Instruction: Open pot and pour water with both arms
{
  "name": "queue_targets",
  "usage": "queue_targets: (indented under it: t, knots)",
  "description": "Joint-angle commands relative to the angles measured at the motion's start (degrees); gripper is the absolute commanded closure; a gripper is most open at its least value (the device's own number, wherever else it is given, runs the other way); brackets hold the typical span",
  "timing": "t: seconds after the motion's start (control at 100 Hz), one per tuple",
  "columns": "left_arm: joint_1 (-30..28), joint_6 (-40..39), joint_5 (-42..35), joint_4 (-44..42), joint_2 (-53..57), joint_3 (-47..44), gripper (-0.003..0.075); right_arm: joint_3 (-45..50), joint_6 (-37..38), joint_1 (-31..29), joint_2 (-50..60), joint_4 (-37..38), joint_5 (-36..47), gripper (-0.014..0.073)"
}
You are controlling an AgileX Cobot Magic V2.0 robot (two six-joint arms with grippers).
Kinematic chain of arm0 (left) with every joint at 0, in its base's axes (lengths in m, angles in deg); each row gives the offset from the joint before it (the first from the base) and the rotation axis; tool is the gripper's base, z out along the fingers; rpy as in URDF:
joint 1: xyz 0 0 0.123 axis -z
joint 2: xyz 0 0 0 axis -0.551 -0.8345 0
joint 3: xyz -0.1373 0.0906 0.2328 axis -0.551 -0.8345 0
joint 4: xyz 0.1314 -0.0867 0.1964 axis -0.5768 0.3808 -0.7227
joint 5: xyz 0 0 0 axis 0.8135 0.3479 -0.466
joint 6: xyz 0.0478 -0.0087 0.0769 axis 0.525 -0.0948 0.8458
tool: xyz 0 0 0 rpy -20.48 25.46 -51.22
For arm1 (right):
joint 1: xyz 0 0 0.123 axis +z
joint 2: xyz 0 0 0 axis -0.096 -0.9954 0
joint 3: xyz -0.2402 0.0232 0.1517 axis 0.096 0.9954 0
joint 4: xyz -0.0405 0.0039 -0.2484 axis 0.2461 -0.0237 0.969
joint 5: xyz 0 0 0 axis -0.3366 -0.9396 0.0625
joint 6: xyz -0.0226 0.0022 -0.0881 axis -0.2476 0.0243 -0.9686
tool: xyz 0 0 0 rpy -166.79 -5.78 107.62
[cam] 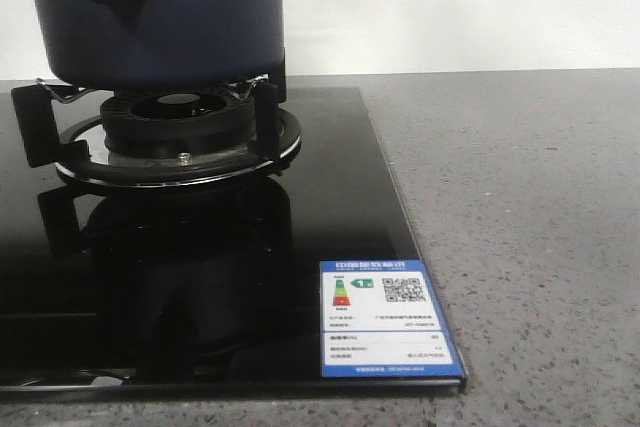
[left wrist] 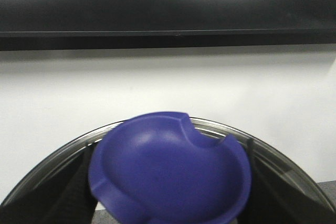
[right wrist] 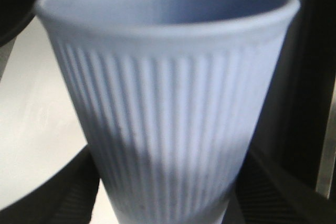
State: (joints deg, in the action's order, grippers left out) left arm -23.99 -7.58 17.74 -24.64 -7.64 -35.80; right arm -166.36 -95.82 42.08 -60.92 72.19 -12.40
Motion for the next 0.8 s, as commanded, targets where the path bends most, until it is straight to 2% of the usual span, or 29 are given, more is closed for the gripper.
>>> queue_targets:
  t: [0.0,0.09,0.25,0.36,0.51,0.79]
  knots:
    - [0.0,-0.05,-6.19,-0.18,1.14,2.34,0.0318,-2.4,4.73,0.08,1.92,0.72,1.98,0.0339]
    - [0.0,-0.05,-6.19,-0.18,1.14,2.34,0.0318,-2.4,11.82,0.08,2.02,0.72,-0.11,0.0339]
    - [0.0,-0.05,-6.19,-0.18,1.14,2.34,0.0318,-2.4,30.56,-0.65,2.89,0.57,-6.9,0.0339]
    - [0.0,-0.05,-6.19,-0.18,1.14,2.34,0.0318,-2.28,41.37,-3.56,4.45,-4.13,-6.89,0.034]
    - [0.0,-0.05,-6.19,-0.74,1.14,2.34,0.0318,0.49,42.9,-8.71,7.48,-16.67,-2.53,0.0341]
    - [0.0,-0.05,-6.19,-0.74,1.14,2.34,0.0318,20.02,42.9,-21.4,16.4,-39.62,20.63,0.0341]
